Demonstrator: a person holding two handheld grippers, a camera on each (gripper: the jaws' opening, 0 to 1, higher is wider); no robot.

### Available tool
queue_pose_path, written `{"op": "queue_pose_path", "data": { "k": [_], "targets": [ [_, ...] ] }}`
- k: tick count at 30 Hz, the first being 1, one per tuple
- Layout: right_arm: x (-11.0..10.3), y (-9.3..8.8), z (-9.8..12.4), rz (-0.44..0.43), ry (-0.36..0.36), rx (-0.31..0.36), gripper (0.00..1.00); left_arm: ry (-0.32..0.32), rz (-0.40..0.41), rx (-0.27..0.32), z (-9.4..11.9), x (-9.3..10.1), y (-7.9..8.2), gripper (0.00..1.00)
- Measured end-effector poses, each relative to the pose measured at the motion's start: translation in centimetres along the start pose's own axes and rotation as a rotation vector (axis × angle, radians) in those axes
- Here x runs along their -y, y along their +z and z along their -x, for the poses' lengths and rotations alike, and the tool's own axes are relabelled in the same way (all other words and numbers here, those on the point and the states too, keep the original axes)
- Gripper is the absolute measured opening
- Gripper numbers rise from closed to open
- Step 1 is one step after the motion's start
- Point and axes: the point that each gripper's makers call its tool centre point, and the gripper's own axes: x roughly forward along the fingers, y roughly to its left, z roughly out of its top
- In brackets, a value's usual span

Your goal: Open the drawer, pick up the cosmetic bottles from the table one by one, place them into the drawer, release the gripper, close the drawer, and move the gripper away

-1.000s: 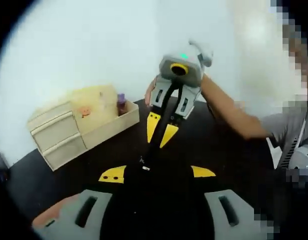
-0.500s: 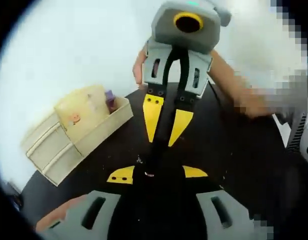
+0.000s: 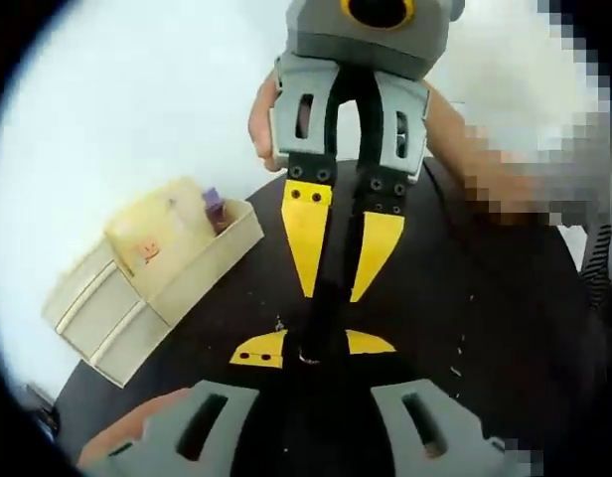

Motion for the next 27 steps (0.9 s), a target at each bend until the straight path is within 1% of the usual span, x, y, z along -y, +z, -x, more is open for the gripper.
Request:
{"op": "queue_pose_path", "data": {
  "k": [2,6,14,20,23,25,27],
  "targets": [
    [0.1,0.0,0.0,-0.009,0.001,0.007,0.06,0.002,-0.006,0.003,-0.2,0.1,-0.1,0.14],
    [0.2,-0.2,0.0,-0.016,0.001,0.012,0.06,0.013,-0.017,0.013,-0.3,-0.3,-0.2,0.08],
    [0.5,-0.7,0.2,-0.038,0.0,0.031,0.07,0.05,-0.034,0.031,-0.5,-0.6,-0.1,0.07],
    [0.9,-0.6,0.2,-0.042,-0.008,0.044,0.07,0.062,-0.032,0.026,-0.3,-1.1,-0.1,0.06],
    [1.2,-0.4,0.3,-0.044,-0.028,0.052,0.07,0.073,-0.02,0.022,-0.1,-1.3,-0.2,0.06],
    [1.3,-0.5,0.3,-0.048,-0.037,0.047,0.09,0.08,-0.005,0.023,0.1,-1.5,-0.2,0.06],
    [1.5,-0.7,0.7,-0.055,-0.043,0.05,0.15,0.084,0.01,0.02,0.5,-1.7,-0.3,0.06]
  ]
}}
